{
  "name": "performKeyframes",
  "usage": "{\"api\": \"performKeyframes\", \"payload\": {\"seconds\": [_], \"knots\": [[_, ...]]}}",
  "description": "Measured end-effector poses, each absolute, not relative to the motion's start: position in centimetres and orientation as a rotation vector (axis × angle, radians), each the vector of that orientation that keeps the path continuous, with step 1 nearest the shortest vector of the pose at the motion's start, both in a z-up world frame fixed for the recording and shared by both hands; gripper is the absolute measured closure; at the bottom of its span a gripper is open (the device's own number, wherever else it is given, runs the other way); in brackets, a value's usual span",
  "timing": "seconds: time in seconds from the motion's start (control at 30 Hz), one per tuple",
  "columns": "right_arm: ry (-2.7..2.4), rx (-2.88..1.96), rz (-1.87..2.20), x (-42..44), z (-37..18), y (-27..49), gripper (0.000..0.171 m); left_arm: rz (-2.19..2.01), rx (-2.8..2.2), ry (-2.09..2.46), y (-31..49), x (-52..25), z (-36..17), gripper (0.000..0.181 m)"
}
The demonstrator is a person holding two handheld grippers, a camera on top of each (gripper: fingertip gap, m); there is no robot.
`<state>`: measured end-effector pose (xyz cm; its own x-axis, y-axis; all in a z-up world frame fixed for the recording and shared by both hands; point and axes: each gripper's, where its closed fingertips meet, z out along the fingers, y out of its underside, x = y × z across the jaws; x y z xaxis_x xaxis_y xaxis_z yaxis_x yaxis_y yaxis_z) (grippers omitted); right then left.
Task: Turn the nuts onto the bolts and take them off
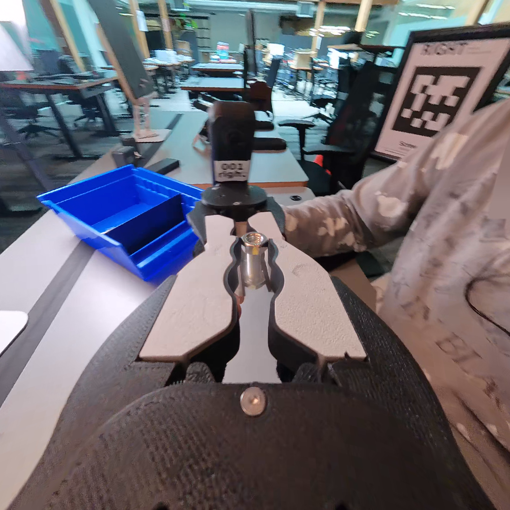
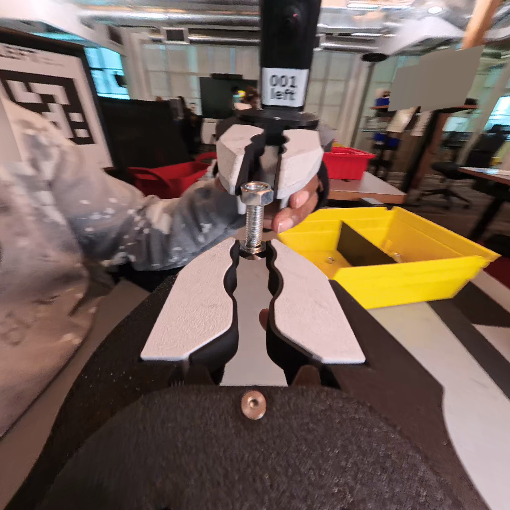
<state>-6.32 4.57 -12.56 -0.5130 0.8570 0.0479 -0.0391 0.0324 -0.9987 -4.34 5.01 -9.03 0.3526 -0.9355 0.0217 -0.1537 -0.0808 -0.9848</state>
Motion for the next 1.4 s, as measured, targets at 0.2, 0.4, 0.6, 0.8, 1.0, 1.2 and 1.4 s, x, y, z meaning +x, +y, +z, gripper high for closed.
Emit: {"api": "performKeyframes", "payload": {"seconds": [0.2, 0.4, 0.6, 0.8, 1.0, 1.2, 1.4], "knots": [[-1.724, -0.727, 1.750, -5.1, -12.3, 0.7, 0.153, -1.077, -1.423, 1.173, 1.7, -3.4, -8.8, 0.162], [-1.854, -0.668, 1.769, -4.5, -13.2, -1.4, 0.153, -1.239, -1.360, 1.291, -0.4, -3.1, -9.7, 0.162], [-1.880, -0.686, 1.718, -4.9, -13.8, -1.5, 0.153, -1.209, -1.371, 1.297, -0.2, -3.4, -10.0, 0.162], [-1.767, -0.801, 1.557, -6.2, -13.6, 1.4, 0.153, -1.065, -1.423, 1.131, 2.5, -5.0, -9.0, 0.144], [-1.358, -1.119, 1.233, -8.1, -12.9, 10.3, 0.153, -0.729, -1.472, 0.687, 9.5, -8.1, -7.2, 0.145], [-1.211, -1.319, 1.128, -7.9, -14.1, 14.2, 0.153, -0.573, -1.479, 0.421, 13.5, -8.6, -8.9, 0.143], [-1.232, -1.333, 1.129, -8.3, -14.7, 13.8, 0.153, -0.518, -1.509, 0.440, 14.0, -7.5, -10.1, 0.147]]}}
